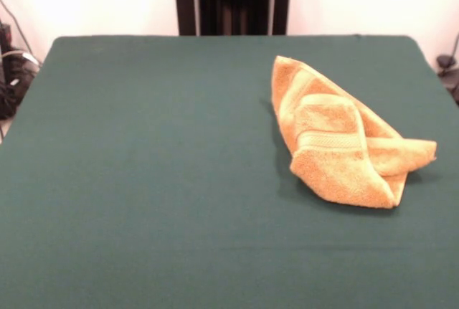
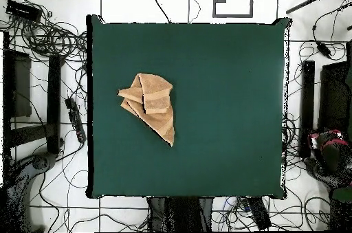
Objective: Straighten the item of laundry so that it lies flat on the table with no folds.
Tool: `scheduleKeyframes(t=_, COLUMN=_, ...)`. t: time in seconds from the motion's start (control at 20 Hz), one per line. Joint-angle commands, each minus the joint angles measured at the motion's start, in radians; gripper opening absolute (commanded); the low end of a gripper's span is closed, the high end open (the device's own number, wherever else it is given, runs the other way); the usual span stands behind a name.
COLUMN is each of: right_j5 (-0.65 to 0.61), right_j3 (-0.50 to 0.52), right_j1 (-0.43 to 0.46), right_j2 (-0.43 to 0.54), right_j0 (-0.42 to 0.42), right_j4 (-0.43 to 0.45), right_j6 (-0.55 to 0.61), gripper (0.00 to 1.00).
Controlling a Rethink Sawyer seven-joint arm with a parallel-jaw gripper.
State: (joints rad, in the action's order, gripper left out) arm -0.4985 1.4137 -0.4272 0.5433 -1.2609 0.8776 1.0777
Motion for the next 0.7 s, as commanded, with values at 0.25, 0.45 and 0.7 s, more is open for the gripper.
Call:
scheduleKeyframes(t=0.25, right_j5=-0.142, right_j3=-0.115, right_j1=0.051, right_j2=0.174, right_j0=0.007, right_j4=-0.013, right_j6=-0.446, gripper=1.00)
scheduleKeyframes(t=0.45, right_j5=-0.166, right_j3=-0.129, right_j1=0.046, right_j2=0.182, right_j0=0.003, right_j4=-0.025, right_j6=-0.492, gripper=1.00)
scheduleKeyframes(t=0.7, right_j5=-0.167, right_j3=-0.140, right_j1=0.048, right_j2=0.187, right_j0=-0.001, right_j4=-0.030, right_j6=-0.515, gripper=1.00)
